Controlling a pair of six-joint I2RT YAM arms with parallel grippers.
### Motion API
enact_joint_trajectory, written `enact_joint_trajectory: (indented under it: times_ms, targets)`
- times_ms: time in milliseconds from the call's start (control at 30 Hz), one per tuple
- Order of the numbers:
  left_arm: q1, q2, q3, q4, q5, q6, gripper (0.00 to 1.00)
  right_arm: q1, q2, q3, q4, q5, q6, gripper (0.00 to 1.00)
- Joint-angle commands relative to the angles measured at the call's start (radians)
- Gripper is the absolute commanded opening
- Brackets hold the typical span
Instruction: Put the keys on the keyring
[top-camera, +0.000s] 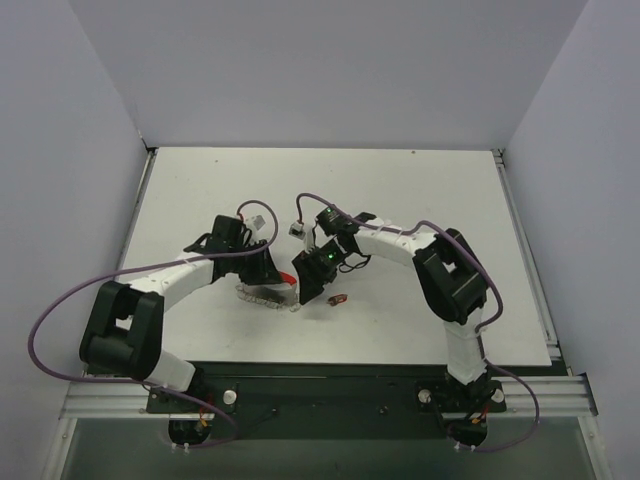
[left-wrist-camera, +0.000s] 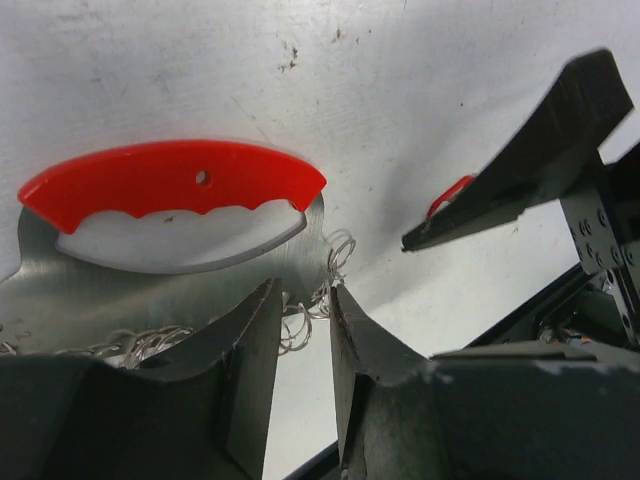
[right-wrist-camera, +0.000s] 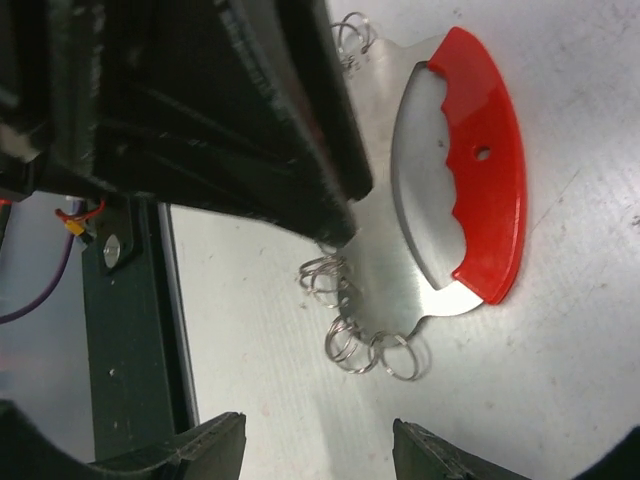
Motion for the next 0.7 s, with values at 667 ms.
enact_joint_trajectory:
  times_ms: [667]
  targets:
    - [0.022,-0.142,-0.085,0.116,0.093,-0.062,0.35,0.032,0.169,0.072,0.077,-0.059,0.030,0.44]
